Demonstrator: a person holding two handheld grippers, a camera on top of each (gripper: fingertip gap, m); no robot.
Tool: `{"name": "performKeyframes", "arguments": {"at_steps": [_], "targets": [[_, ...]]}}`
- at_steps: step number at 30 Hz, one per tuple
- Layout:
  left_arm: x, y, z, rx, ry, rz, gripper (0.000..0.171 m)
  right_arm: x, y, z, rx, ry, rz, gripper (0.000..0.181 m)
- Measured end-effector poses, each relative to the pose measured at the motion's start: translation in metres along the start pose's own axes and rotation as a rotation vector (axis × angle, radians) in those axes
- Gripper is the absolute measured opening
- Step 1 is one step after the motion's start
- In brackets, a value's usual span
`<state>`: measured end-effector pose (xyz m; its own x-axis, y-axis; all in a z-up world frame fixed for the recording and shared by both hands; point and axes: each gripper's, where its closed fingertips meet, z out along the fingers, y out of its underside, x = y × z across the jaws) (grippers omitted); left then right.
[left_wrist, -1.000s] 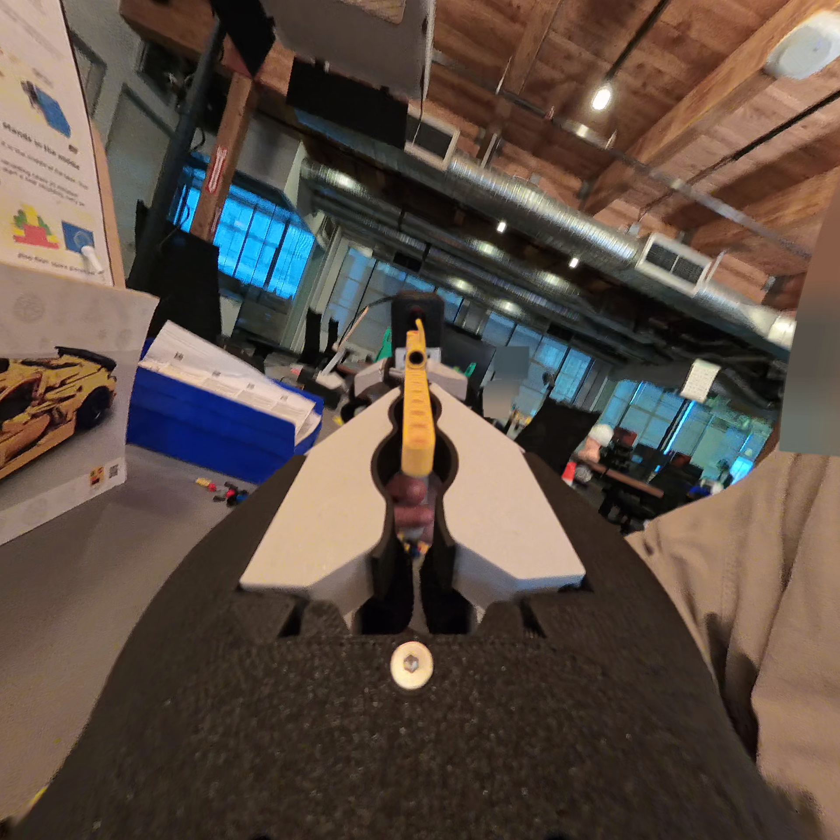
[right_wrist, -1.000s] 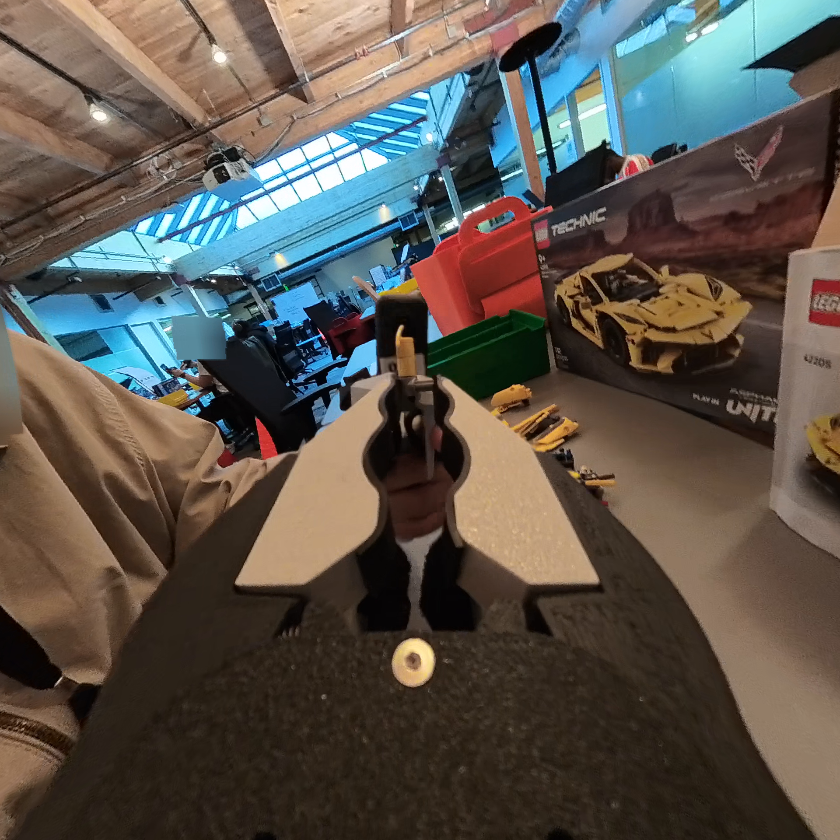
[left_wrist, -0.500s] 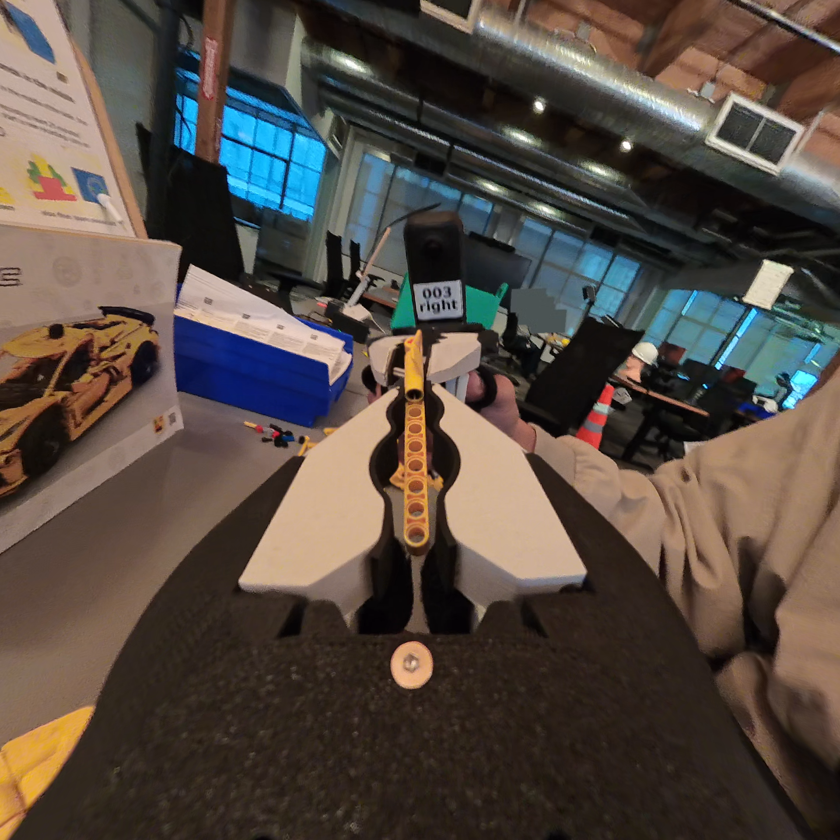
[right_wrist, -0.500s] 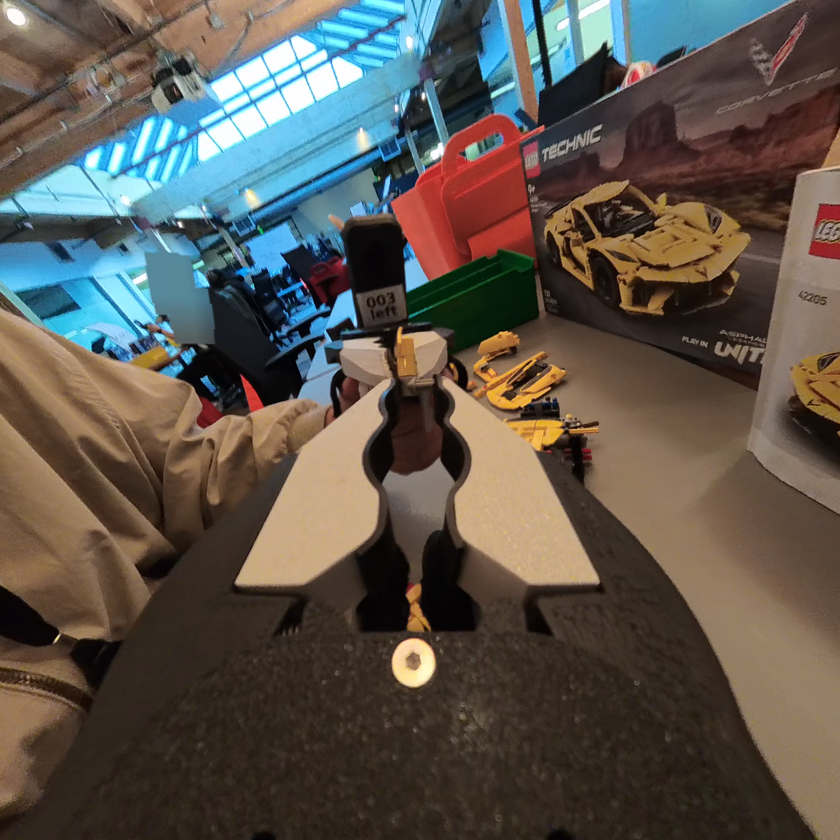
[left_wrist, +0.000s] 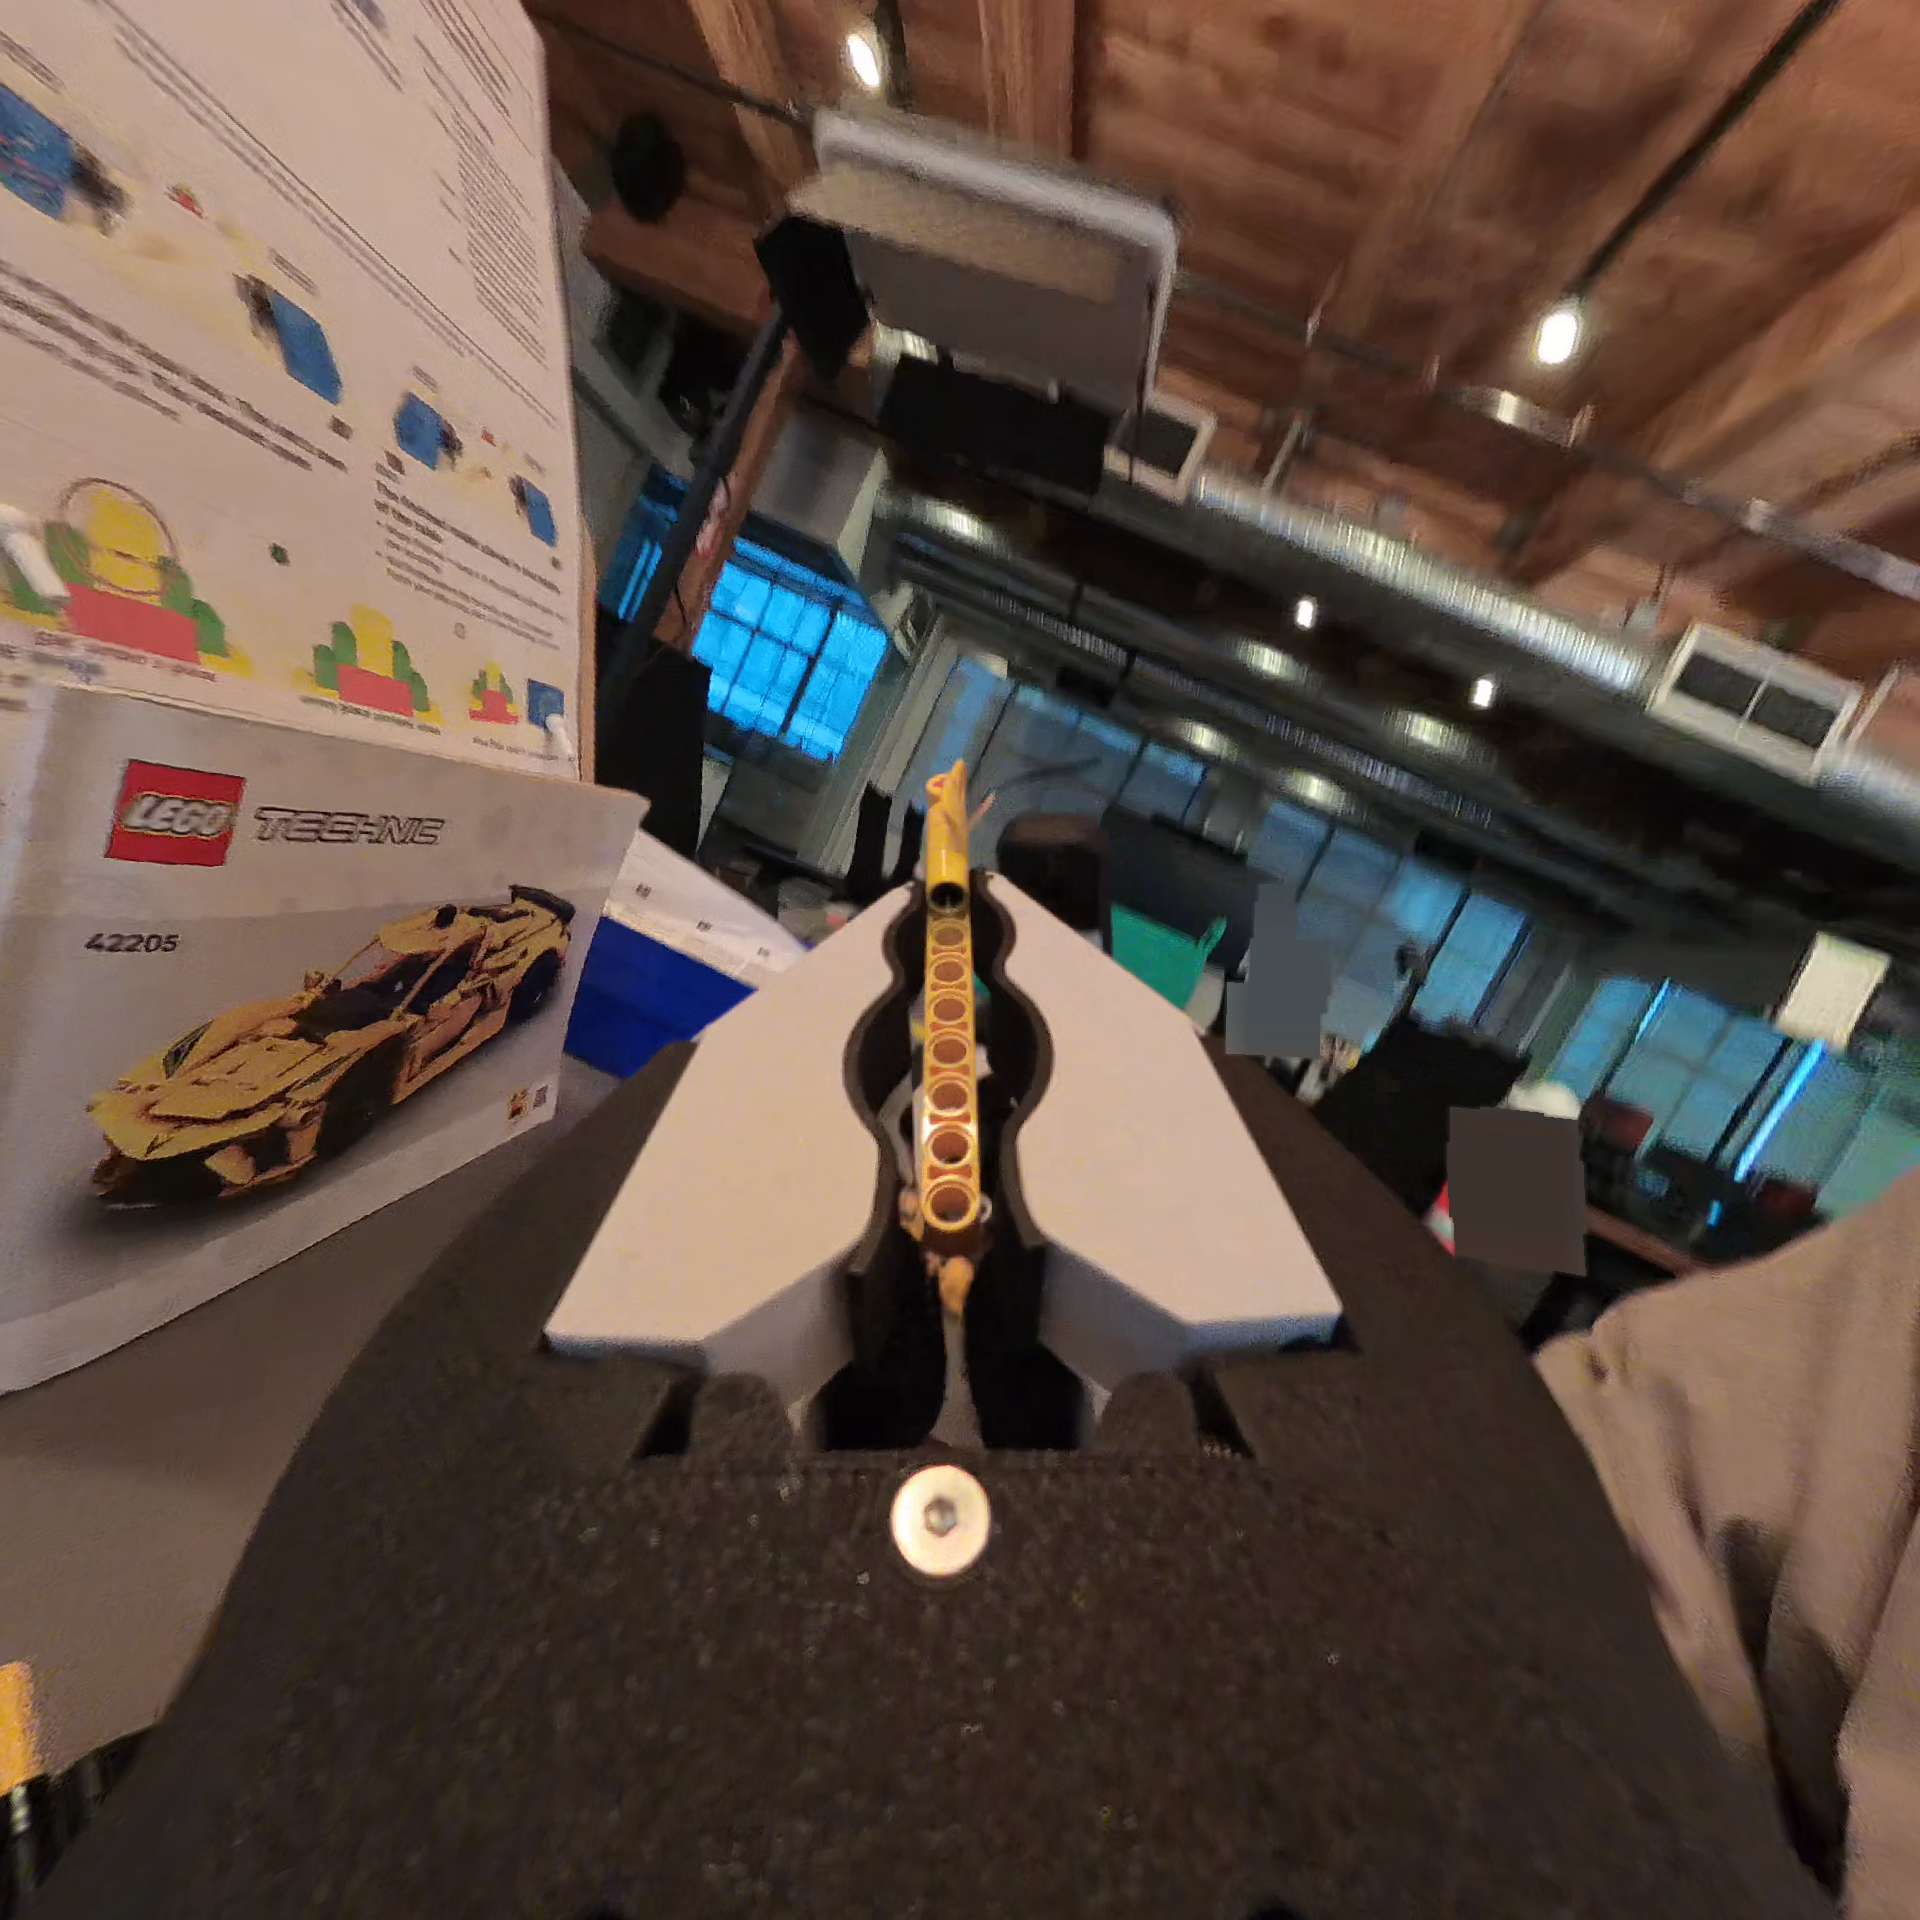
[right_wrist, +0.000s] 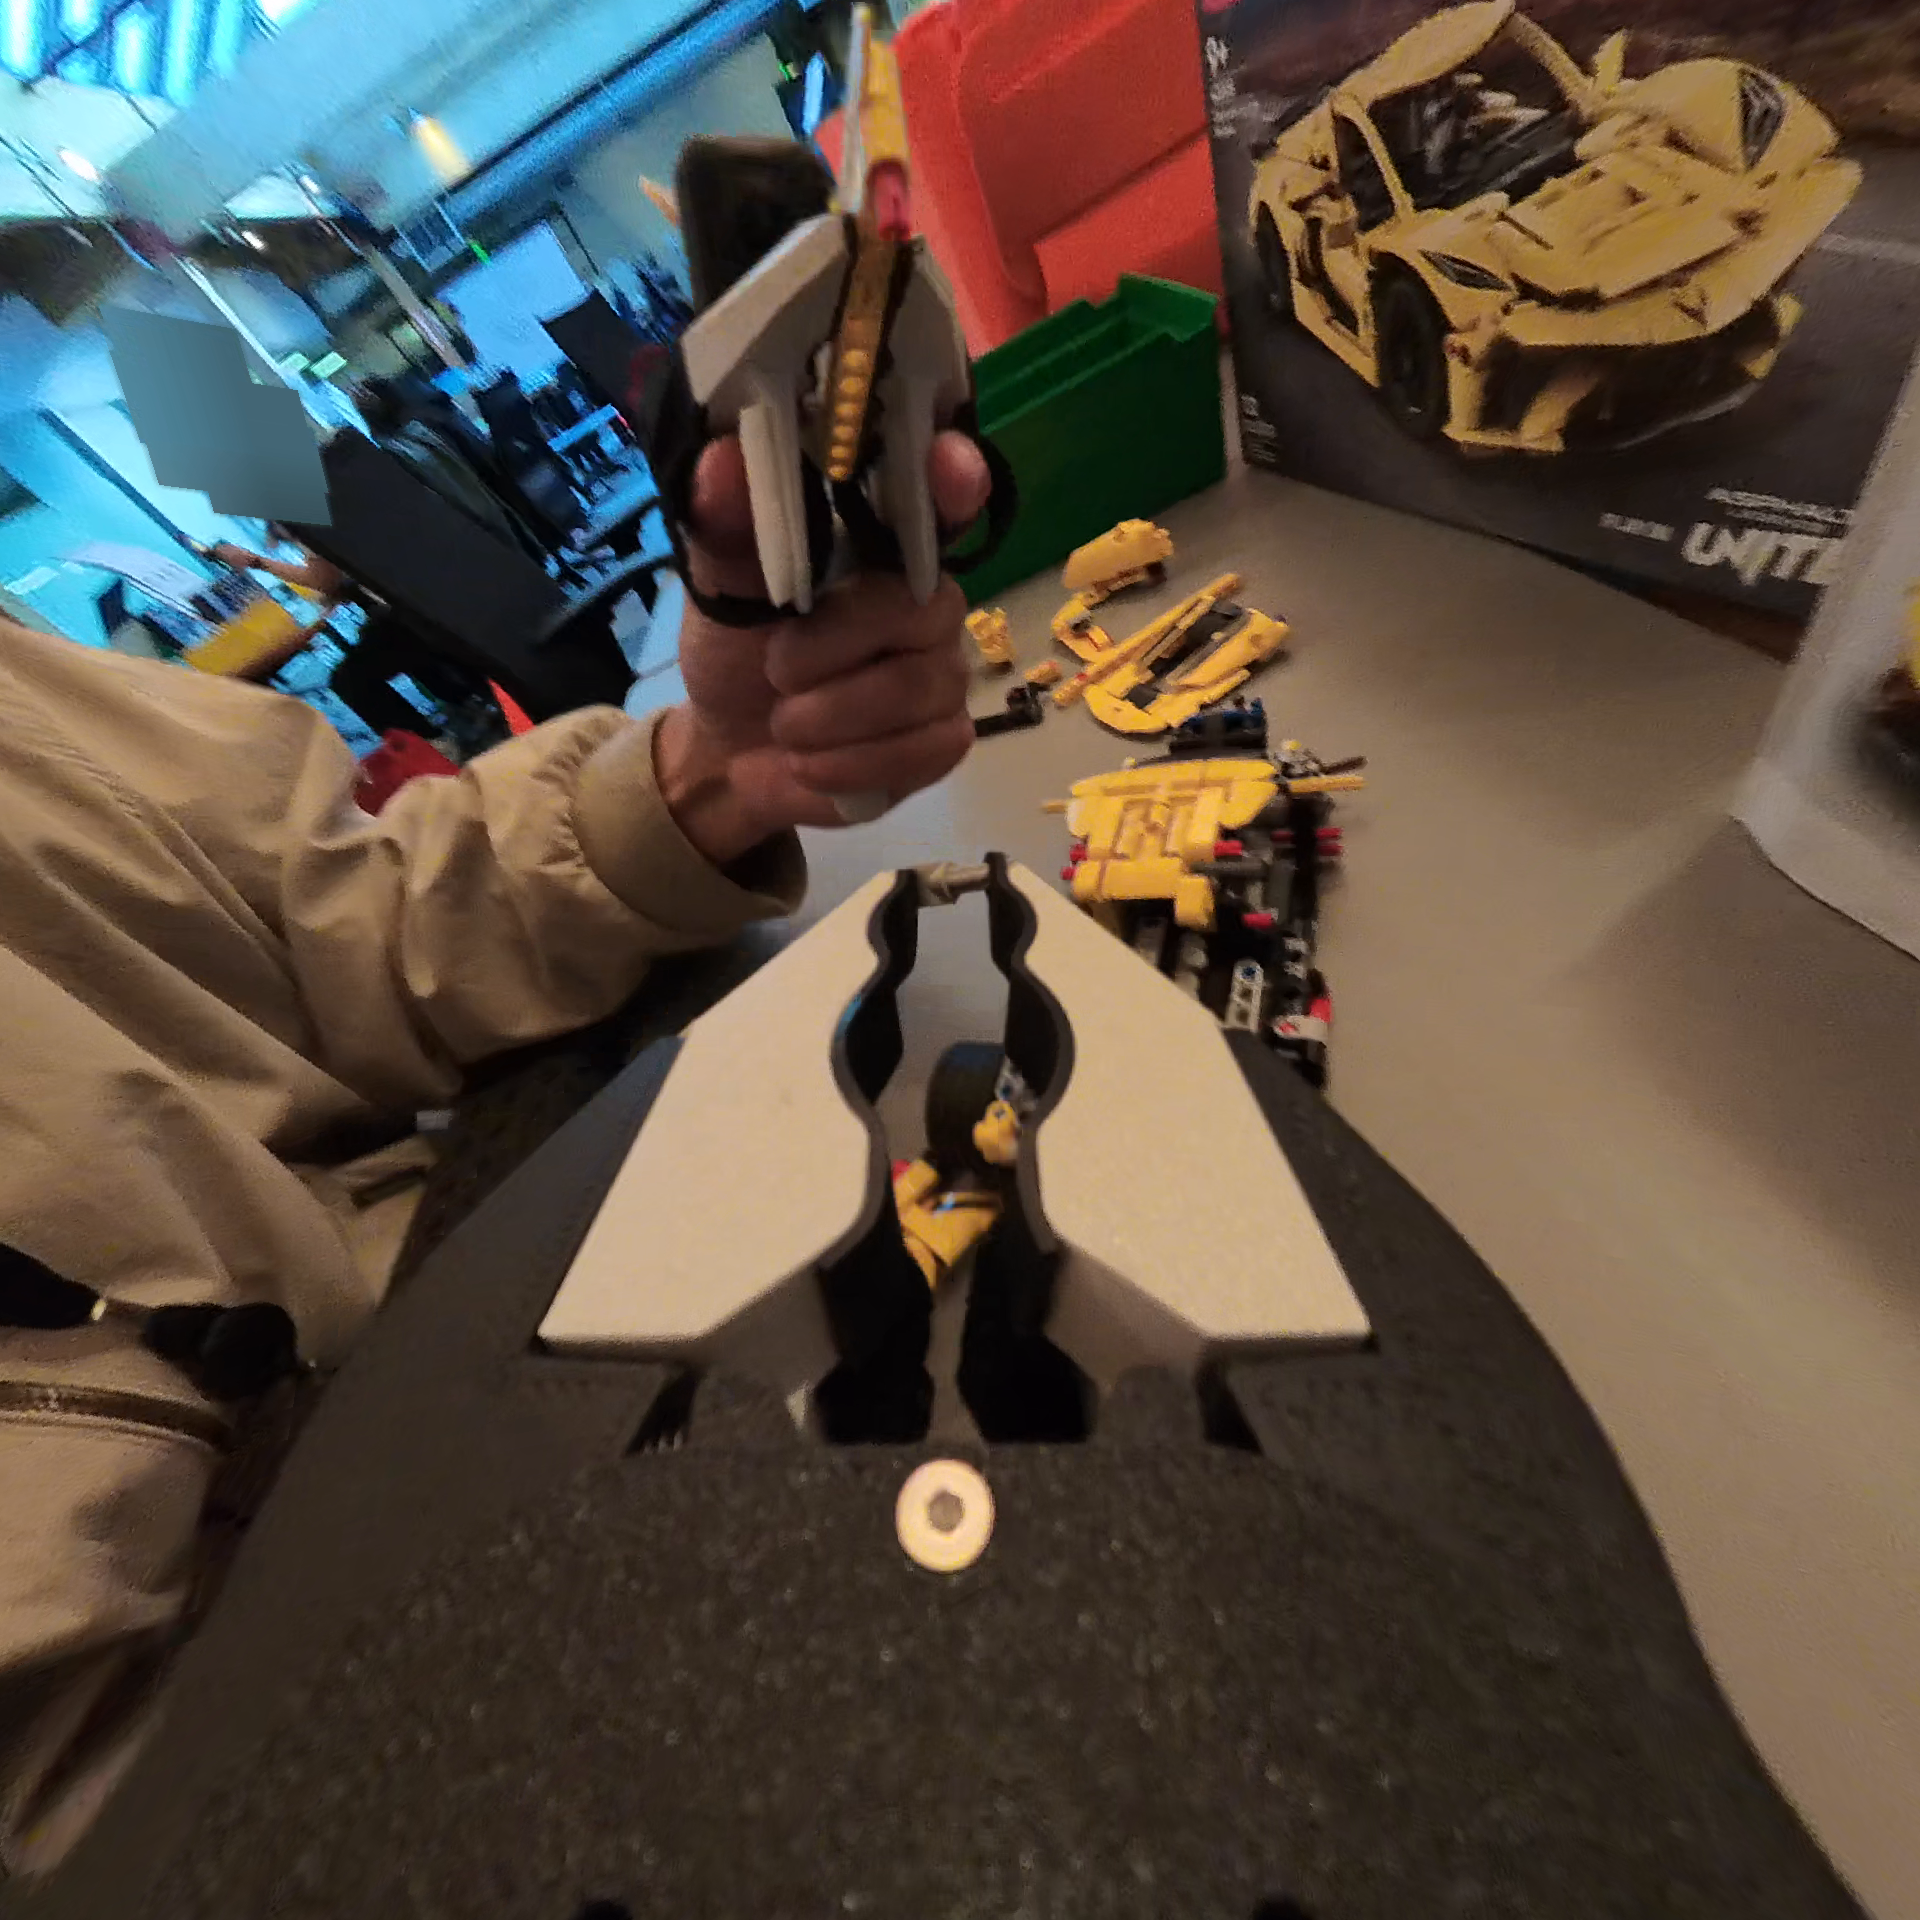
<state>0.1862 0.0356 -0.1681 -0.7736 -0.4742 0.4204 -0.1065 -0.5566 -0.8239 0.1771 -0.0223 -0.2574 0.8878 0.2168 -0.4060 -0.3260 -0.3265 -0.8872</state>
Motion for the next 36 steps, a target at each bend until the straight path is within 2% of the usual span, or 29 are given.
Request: {"name": "performKeyframes", "arguments": {"at_steps": [2,4,6,8,9,11,14,15,16,18,21,23,26,27,29,31,36], "targets": [[0.007,0.011,0.004,-0.061,0.054,-0.001,0.006,0.008,0.006,-0.013,-0.025,0.065,-0.045,0.012],[0.005,0.010,0.004,-0.017,0.067,-0.049,0.006,0.005,-0.003,-0.023,0.031,0.074,-0.130,0.012],[0.004,0.019,0.005,-0.047,0.094,-0.105,0.005,-0.002,-0.017,-0.028,0.123,0.075,-0.266,0.013],[0.003,0.028,0.007,-0.092,0.106,-0.133,0.005,0.008,-0.019,-0.032,0.142,0.169,-0.341,0.012],[0.001,0.028,0.007,-0.088,0.095,-0.133,0.005,0.018,-0.013,-0.035,0.093,0.214,-0.317,0.012],[0.006,0.028,0.007,-0.081,0.121,-0.150,0.006,0.049,0.020,-0.051,-0.141,0.358,-0.211,0.013],[0.011,0.028,0.008,-0.080,0.145,-0.161,0.005,0.103,0.088,-0.119,-0.549,0.700,-0.126,0.014],[0.012,0.029,0.009,-0.085,0.152,-0.168,0.005,0.116,0.103,-0.145,-0.621,0.801,-0.106,0.013],[0.012,0.031,0.009,-0.091,0.152,-0.171,0.005,0.120,0.114,-0.161,-0.655,0.837,-0.077,0.014],[0.009,0.034,0.011,-0.097,0.140,-0.176,0.006,0.121,0.127,-0.179,-0.670,0.843,-0.004,0.014],[0.006,0.039,0.012,-0.109,0.127,-0.191,0.006,0.111,0.110,-0.162,-0.500,0.712,0.065,0.036],[0.005,0.043,0.013,-0.125,0.125,-0.188,0.005,0.088,0.068,-0.126,-0.270,0.529,0.030,0.041],[0.006,0.051,0.015,-0.167,0.120,-0.154,0.006,0.026,-0.003,-0.070,0.061,0.165,-0.043,0.039],[0.007,0.054,0.016,-0.182,0.121,-0.145,0.006,0.012,-0.018,-0.057,0.129,0.093,-0.043,0.036],[0.007,0.057,0.017,-0.192,0.116,-0.135,0.005,-0.004,-0.029,-0.034,0.174,0.014,-0.034,0.031],[0.009,0.059,0.017,-0.202,0.125,-0.136,0.006,-0.008,-0.030,-0.018,0.178,0.012,-0.038,0.027],[0.012,0.072,0.019,-0.265,0.133,-0.099,0.005,-0.010,-0.032,-0.008,0.199,0.000,-0.029,0.017]]}}
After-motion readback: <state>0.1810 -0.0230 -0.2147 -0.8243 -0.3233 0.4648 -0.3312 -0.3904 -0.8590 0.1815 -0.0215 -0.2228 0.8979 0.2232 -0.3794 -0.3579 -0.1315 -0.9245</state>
